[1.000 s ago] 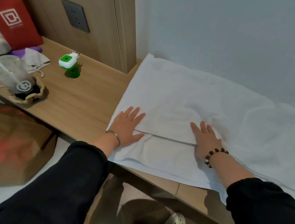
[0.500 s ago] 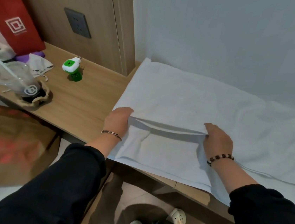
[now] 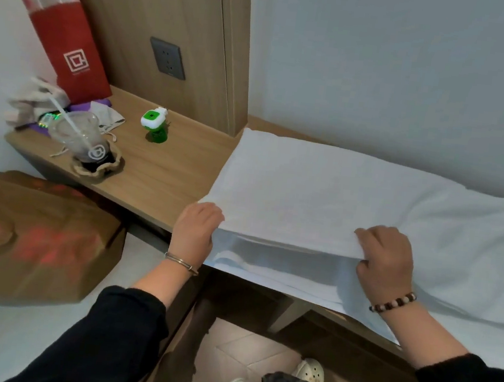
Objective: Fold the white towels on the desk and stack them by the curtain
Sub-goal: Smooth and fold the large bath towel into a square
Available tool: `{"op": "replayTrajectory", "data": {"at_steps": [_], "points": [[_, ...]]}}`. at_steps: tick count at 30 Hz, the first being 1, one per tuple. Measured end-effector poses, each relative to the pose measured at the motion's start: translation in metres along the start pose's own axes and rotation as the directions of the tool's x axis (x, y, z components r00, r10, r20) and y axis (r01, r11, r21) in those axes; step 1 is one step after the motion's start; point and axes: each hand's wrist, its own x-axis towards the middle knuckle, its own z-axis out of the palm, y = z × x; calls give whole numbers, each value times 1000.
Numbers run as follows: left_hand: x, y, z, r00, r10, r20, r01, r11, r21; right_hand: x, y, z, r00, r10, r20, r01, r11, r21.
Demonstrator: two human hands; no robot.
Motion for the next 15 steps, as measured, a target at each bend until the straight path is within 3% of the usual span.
{"op": "replayTrajectory", "data": {"at_steps": [2, 4, 5, 8, 11, 15], "points": [[-30, -9, 7, 996, 23, 84, -28, 998, 57, -29, -10, 14, 979, -119, 167, 120, 993, 2], [-56, -14, 12, 984, -4, 177, -18, 992, 122, -62, -18, 29, 852, -123, 508, 151, 988, -14], [-62, -16, 14, 974, -35, 224, 2, 990, 143, -76, -19, 35, 780, -38, 625, 76, 997, -34], [-60, -16, 16, 953, -116, 281, 65, 980, 186, -90, -20, 45, 737, 116, 666, -89, 993, -74], [-52, -18, 18, 924, -164, 345, 77, 965, 253, -83, -23, 50, 721, 138, 679, -82, 990, -114], [-36, 1, 19, 838, -343, 423, 165, 900, 404, -81, -25, 54, 684, 163, 711, -63, 984, -166]]}}
